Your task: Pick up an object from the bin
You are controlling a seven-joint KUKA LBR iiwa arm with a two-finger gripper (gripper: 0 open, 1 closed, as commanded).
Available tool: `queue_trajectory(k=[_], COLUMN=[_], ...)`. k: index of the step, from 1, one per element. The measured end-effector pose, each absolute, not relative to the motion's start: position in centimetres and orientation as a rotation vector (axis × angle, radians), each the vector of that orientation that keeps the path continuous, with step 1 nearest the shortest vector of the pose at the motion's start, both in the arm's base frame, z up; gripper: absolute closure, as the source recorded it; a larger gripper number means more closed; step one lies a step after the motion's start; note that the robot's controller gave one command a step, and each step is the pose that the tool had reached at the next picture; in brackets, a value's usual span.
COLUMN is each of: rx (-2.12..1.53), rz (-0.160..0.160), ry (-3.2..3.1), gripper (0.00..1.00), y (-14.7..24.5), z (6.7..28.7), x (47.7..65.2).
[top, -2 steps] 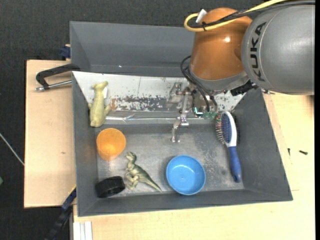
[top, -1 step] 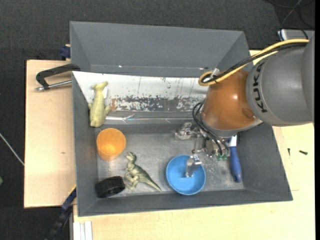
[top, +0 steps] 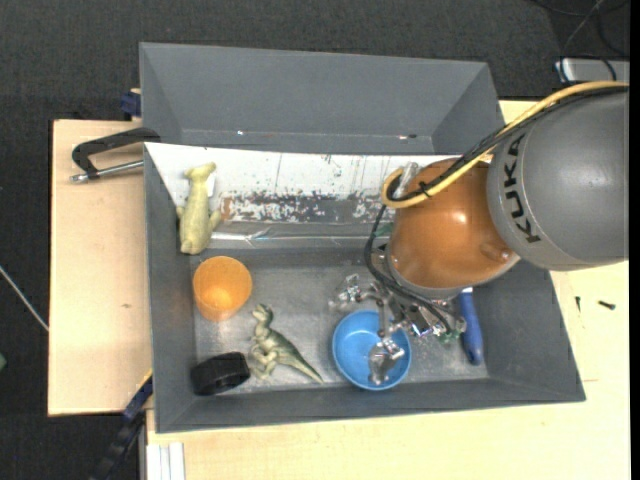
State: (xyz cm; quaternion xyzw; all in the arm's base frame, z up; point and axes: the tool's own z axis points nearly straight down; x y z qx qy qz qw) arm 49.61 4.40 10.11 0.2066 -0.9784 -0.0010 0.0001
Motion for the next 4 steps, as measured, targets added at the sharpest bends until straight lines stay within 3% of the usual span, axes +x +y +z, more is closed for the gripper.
queue_trajectory(k=[1,2,3,4], rx=[0.731,0.92,0.917,0.924], rz=[0.0,0.004,0.0,0.007], ry=[-3.057,-3.01,-3.011,-3.023], gripper=[0.0,0.0,0.0,1.0], y=[1.2,3.8,3.9,3.8], z=[10.1,7.4,7.5,7.8], x=[49.3,49.8,49.9,50.4])
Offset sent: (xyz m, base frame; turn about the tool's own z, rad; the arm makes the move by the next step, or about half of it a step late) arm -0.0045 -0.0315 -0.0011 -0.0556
